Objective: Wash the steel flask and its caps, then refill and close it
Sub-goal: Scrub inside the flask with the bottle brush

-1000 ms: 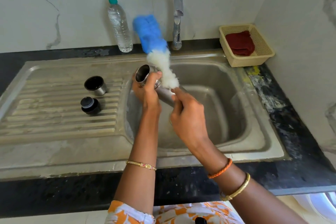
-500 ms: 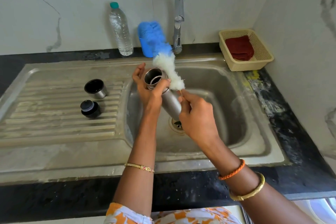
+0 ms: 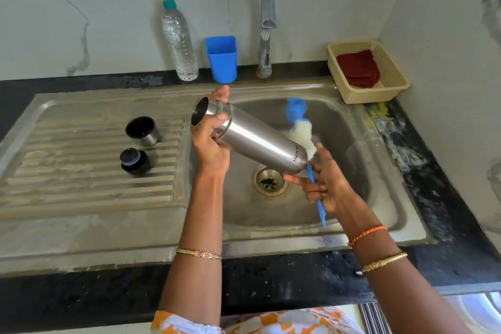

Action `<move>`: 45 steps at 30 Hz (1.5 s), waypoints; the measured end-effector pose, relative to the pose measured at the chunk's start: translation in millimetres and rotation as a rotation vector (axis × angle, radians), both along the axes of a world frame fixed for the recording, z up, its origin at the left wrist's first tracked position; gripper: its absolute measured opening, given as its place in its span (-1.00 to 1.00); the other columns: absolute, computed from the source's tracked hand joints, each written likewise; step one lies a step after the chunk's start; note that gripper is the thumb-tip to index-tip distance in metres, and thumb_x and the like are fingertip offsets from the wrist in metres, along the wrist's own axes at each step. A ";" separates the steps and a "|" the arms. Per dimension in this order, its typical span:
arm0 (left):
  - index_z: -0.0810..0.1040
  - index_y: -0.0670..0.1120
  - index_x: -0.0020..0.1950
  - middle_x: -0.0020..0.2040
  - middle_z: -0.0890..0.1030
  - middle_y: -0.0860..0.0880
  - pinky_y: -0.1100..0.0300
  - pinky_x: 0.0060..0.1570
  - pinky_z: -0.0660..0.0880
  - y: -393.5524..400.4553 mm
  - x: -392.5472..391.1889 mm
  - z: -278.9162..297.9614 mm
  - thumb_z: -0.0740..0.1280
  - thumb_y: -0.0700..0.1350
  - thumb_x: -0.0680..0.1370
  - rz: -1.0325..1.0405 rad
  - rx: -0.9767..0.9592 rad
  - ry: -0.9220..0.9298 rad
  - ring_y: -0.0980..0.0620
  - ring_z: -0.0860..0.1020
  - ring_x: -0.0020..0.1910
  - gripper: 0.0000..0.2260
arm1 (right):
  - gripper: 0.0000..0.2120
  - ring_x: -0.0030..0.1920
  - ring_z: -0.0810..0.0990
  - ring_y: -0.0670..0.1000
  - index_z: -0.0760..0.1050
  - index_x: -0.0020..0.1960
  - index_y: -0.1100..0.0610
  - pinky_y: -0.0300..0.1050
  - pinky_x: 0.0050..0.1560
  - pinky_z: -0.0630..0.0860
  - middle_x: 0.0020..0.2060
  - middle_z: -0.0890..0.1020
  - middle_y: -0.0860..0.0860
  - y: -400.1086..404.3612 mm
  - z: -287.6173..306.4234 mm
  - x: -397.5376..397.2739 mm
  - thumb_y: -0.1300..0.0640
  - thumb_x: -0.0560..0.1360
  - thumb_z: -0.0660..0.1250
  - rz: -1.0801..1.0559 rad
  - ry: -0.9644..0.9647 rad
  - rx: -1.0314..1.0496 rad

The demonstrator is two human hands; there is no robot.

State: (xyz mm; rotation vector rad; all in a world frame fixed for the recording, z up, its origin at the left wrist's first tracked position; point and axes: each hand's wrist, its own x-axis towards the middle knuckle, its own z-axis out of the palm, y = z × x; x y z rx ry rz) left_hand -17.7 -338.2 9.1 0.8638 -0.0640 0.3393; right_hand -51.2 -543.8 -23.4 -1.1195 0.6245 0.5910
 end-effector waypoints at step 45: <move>0.28 -0.37 0.41 -0.02 0.58 -0.17 0.07 -0.11 0.49 -30.8 -0.9 -12.3 0.41 -0.18 0.19 0.088 0.089 0.190 -0.14 0.53 -0.05 -0.19 | -0.83 -0.07 0.58 0.22 0.59 -0.05 0.17 0.01 -0.11 0.47 -0.15 0.67 0.16 70.8 73.4 -29.4 0.20 0.53 0.23 0.187 -0.925 -1.061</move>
